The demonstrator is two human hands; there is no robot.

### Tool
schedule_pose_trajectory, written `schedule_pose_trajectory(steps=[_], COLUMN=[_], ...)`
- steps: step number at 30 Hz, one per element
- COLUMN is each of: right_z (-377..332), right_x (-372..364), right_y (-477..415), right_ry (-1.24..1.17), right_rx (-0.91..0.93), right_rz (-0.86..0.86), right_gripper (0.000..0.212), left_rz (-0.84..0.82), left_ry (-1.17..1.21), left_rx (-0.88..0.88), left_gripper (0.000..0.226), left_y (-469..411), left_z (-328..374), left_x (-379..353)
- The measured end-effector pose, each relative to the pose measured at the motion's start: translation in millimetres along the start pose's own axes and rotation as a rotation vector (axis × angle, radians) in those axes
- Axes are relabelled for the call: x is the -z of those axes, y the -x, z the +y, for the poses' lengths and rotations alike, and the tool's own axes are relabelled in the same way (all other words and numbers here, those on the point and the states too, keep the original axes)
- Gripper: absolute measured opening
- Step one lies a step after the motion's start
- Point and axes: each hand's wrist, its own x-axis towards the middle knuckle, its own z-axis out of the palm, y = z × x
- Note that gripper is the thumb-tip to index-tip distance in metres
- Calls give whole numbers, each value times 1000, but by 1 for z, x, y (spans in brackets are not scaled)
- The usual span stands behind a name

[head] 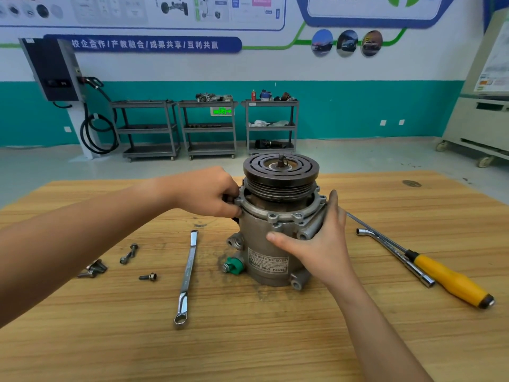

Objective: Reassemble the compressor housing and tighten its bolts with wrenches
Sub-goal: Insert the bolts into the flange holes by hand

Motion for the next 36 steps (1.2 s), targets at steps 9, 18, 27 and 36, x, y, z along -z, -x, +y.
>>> schedule_pose_trajectory(steps=[9,18,27,36], right_z=[2,3,-8,-17], right_x=[0,6,-27,-66], right_y=[0,0,25,31], right_ry=[-4,-56,99,-105], right_rx=[-14,6,181,128], right_rz=[-3,-31,332,607], right_gripper=[153,144,106,86], left_rz=[45,-45,606,927], left_ry=[35,-2,371,476], left_rx=[-19,7,162,122], left_gripper=[27,32,41,33], left_y=[3,5,20,3], left_z=[0,5,21,21], left_x=[-3,4,-76,-94])
